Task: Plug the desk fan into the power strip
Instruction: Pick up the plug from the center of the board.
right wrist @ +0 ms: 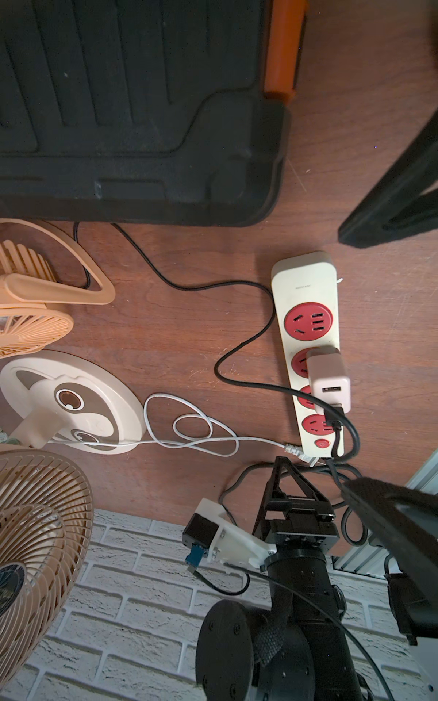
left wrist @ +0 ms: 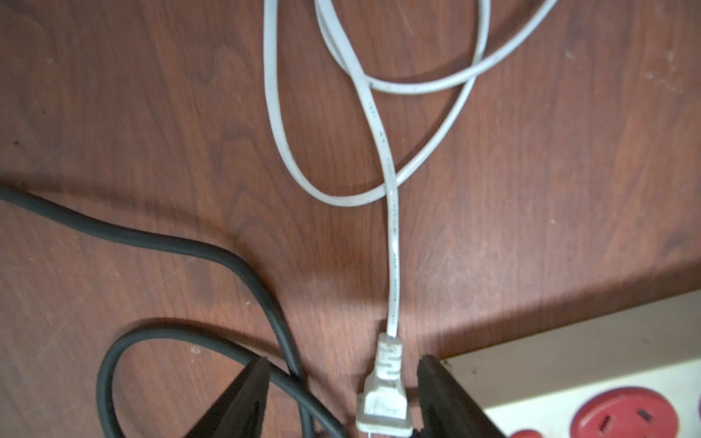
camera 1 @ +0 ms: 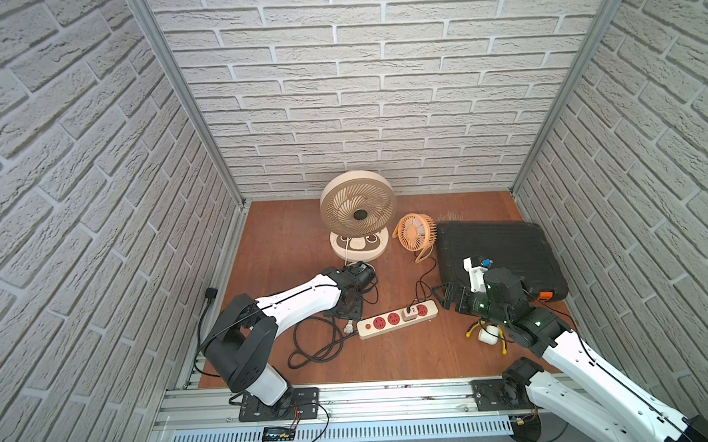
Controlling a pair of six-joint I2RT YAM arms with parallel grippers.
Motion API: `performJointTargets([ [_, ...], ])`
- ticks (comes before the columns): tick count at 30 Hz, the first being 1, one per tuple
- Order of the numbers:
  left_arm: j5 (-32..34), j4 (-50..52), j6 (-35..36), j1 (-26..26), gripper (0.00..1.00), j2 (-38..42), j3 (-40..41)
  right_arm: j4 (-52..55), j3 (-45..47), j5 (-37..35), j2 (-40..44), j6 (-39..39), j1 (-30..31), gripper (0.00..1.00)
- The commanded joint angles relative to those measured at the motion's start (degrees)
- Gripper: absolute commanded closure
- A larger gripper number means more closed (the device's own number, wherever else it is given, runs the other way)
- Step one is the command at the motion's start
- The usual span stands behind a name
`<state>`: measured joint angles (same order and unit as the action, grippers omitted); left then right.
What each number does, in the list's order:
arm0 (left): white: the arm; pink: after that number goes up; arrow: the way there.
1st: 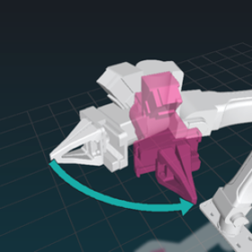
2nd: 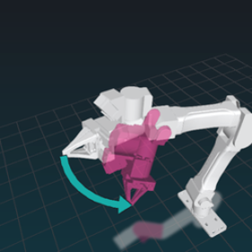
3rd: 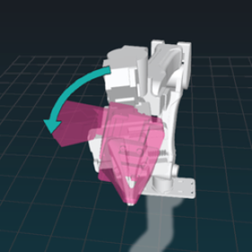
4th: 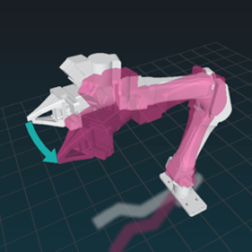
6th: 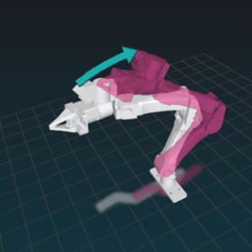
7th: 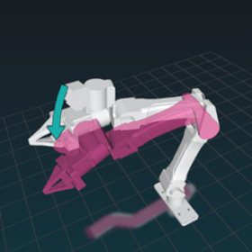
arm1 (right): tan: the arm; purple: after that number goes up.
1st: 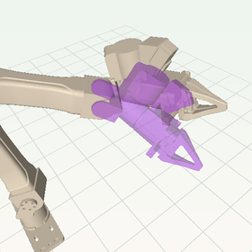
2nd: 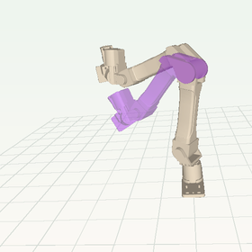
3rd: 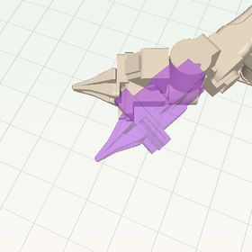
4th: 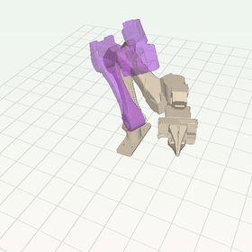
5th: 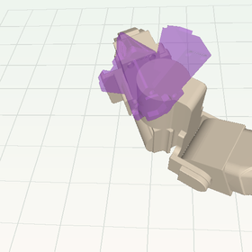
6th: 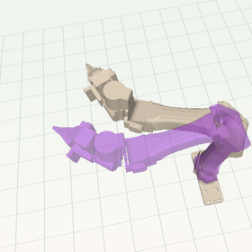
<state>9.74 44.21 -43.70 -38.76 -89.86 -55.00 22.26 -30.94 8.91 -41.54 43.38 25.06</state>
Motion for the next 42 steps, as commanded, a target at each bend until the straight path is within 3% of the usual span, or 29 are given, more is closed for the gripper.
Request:
performJointTargets([
  [1,1.53,1.62,0.57,-0.25,0.34,-1.04,-0.39,-2.83,1.03,0.85,0.43,1.01,-0.18,0.01],
  [12,1.11,3.13,-0.25,-1.62,0.39,-5.81,-3.56,-5.02,1.59,3.7,-1.44,0.33,-0.19,0.01],
  [19,-0.24,2.04,0.05,-2.06,0.52,-9.03,-4.72,-6.47,3.49,4.28,-0.93,0.45,-0.19,0.01],
  [26,-2.06,1.73,-0.32,-3.2,0.69,-12.47,-5.17,-6.35,3.69,4.66,-0.9,-0.21,-0.24,0.01],
  [33,-0.6,2.55,-0.68,-3.37,0.99,-12.7,-5.52,-6.21,3.87,5.0,-0.83,-0.66,-0.19,0.01],
  [42,4.96,5.36,-0.25,-3.44,1.0,-7.71,-7.55,-4.81,3.09,5.48,0.56,-0.94,-0.2,0.01],
])
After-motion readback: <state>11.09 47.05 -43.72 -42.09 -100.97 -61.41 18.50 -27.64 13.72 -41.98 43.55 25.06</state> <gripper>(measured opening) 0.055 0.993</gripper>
